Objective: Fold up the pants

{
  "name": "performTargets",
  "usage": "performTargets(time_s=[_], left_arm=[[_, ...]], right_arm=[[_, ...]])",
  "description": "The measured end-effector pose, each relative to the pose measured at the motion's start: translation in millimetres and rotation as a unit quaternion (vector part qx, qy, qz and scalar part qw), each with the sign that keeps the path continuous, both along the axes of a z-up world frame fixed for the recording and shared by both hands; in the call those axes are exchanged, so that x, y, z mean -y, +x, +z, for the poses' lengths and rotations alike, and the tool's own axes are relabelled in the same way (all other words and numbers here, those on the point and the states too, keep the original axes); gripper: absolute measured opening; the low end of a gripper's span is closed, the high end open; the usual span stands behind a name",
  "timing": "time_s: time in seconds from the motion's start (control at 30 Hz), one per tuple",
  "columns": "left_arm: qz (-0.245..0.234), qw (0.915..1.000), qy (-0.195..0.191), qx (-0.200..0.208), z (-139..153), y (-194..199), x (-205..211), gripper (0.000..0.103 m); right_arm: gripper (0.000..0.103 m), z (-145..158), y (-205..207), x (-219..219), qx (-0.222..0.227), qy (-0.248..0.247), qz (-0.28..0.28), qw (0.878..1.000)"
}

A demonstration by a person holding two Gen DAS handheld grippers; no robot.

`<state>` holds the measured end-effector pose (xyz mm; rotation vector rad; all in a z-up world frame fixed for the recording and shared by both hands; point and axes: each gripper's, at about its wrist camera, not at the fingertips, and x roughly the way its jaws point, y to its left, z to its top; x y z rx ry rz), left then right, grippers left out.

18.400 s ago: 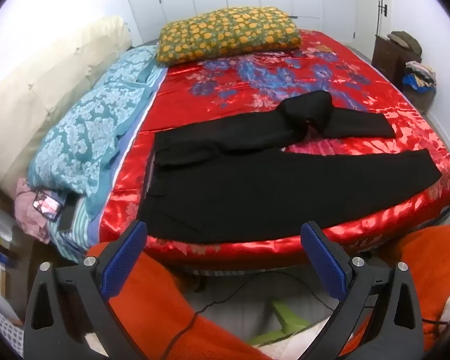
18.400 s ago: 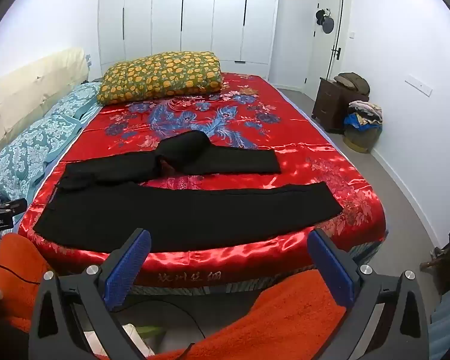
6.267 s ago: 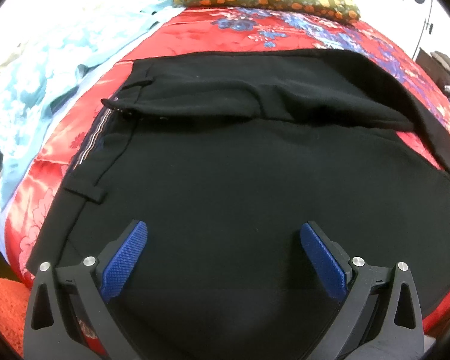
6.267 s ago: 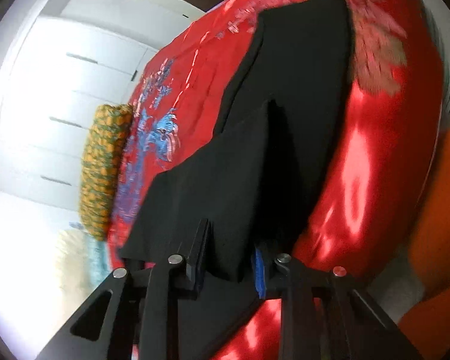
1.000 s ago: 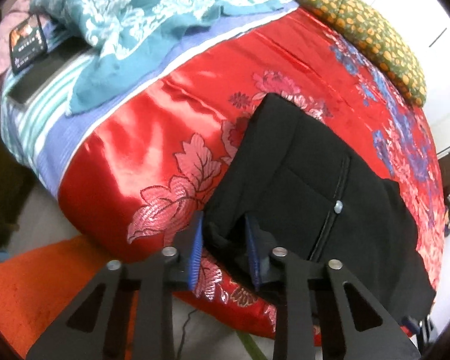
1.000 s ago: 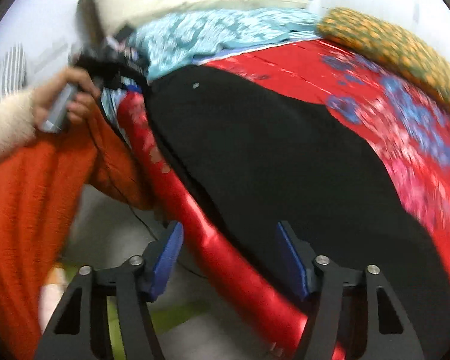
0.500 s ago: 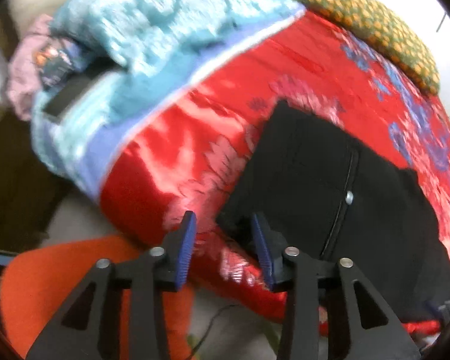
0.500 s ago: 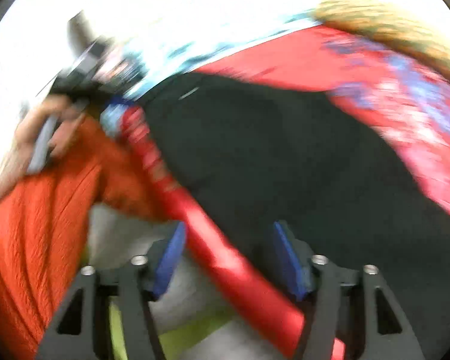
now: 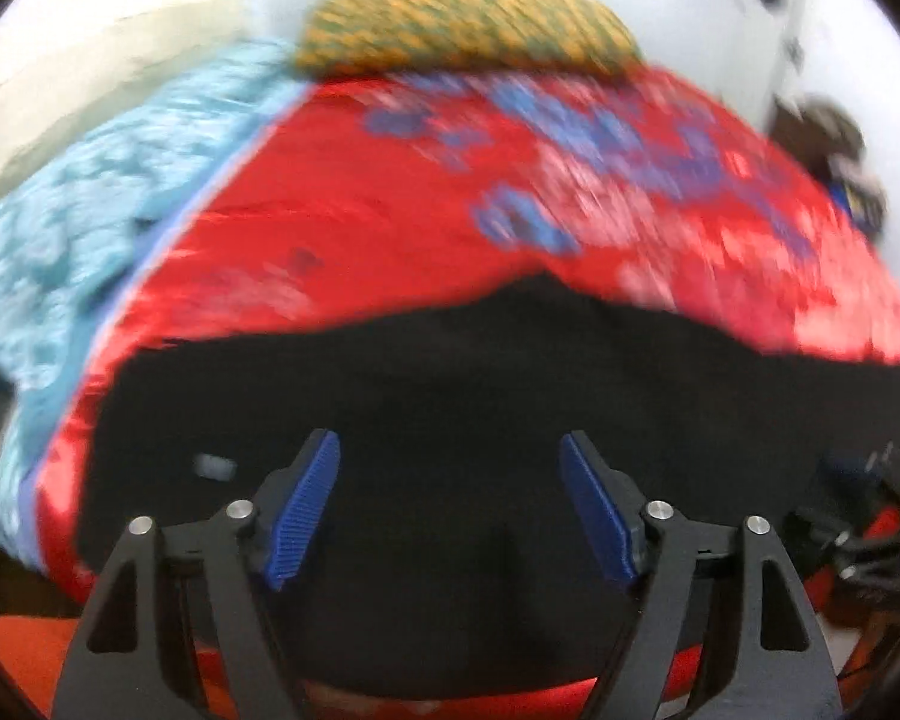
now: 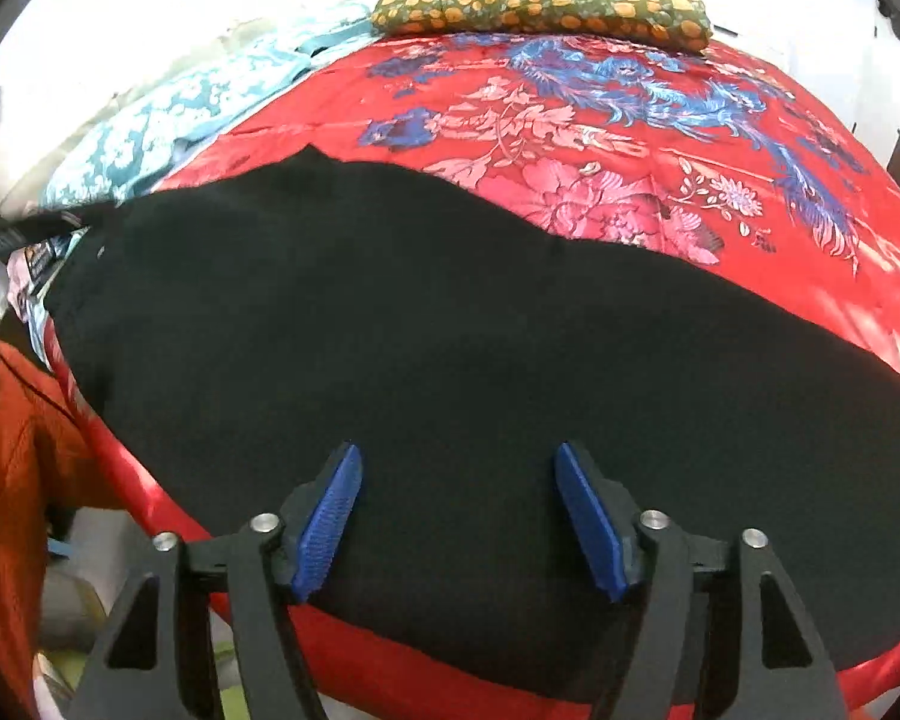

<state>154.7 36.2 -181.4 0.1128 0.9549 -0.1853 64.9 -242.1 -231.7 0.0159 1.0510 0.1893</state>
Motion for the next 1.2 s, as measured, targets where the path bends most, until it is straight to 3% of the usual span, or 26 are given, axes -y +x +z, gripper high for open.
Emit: performTargets(time_s=[0.07, 0.1, 0.2, 0.27, 0.3, 0.33, 0.37, 0.43, 0.53, 0.6, 0.67, 0.7, 0.77, 0.83, 0.9, 1.0, 1.1, 1.2], left_arm=[[-0.021, 0.9969, 0.057, -0.049, -33.2, -5.5, 16.3, 0.059], [-0.022, 0.9935, 0.080, -0.078, -47.2, -9.4, 15.7, 0.058], [-0.012, 0.9914, 0.102, -0.081, -44.5, -24.8, 8.7, 0.058], [0.000, 0.9919, 0.088, -0.091, -31.6, -22.9, 4.0, 0.053], [0.002, 0.9949, 0.065, -0.077, -18.3, -20.5, 3.0, 0.053], [-0.001, 0.9967, 0.051, -0.063, -9.1, -16.2, 6.5, 0.057], [-0.005, 0.9980, 0.039, -0.049, 0.0, -8.7, 10.4, 0.068], [-0.013, 0.9992, 0.004, -0.038, 11.1, 18.8, 24.0, 0.082], [0.018, 0.9978, -0.028, -0.058, 4.4, 78.9, 42.4, 0.082], [0.055, 0.9961, -0.010, -0.068, -11.6, 112.3, 44.2, 0.079], [0.100, 0.9878, 0.077, -0.092, -39.4, 132.8, 43.4, 0.065], [0.124, 0.9809, 0.114, -0.097, -50.6, 132.5, 35.2, 0.066], [0.151, 0.9818, 0.088, -0.075, -48.3, 125.3, 16.0, 0.072], [0.172, 0.9796, 0.089, -0.054, -38.9, 117.9, 4.4, 0.072], [0.178, 0.9806, 0.065, -0.052, -29.8, 114.3, -3.9, 0.071], [0.175, 0.9830, 0.025, -0.049, -14.4, 102.1, -3.7, 0.078], [0.115, 0.9920, -0.013, -0.051, -3.5, 79.3, 30.7, 0.082], [0.039, 0.9973, -0.021, -0.059, -3.2, 56.8, 70.2, 0.083]], right_arm=[[0.079, -1.6, -2.9, -4.5, -0.001, -0.003, 0.002, 1.000], [0.080, -3.5, -5.3, -5.1, 0.000, -0.005, 0.003, 1.000], [0.086, -4.9, -9.0, -10.3, -0.004, -0.007, 0.007, 1.000], [0.086, -3.4, -11.1, -10.5, -0.008, -0.002, 0.002, 1.000], [0.086, -2.3, -10.7, -8.0, -0.008, 0.009, -0.006, 1.000], [0.087, -1.6, -10.7, -5.7, -0.009, 0.019, -0.011, 1.000], [0.088, -0.9, -10.4, -3.0, -0.010, 0.033, -0.017, 0.999], [0.091, -0.2, -9.6, 2.8, -0.011, 0.060, -0.023, 0.998], [0.093, -1.3, -7.7, 2.0, -0.012, 0.065, -0.014, 0.998], [0.095, -1.8, -7.7, -1.5, -0.012, 0.058, -0.008, 0.998], [0.097, -2.6, -7.6, -4.6, -0.010, 0.052, 0.000, 0.999], [0.098, -2.9, -7.6, -5.9, -0.010, 0.050, 0.003, 0.999], [0.099, -3.4, -7.8, -6.3, -0.010, 0.049, 0.007, 0.999], [0.101, -4.0, -8.3, -6.4, -0.009, 0.052, 0.010, 0.999], [0.103, -4.8, -8.0, -6.4, -0.007, 0.056, 0.012, 0.998], [0.103, -0.4, -7.0, -3.4, -0.004, 0.068, 0.008, 0.998], [0.102, 11.6, -9.8, 18.1, 0.008, 0.116, -0.025, 0.993], [0.102, 26.1, -16.9, 55.7, 0.034, 0.127, -0.082, 0.988]])
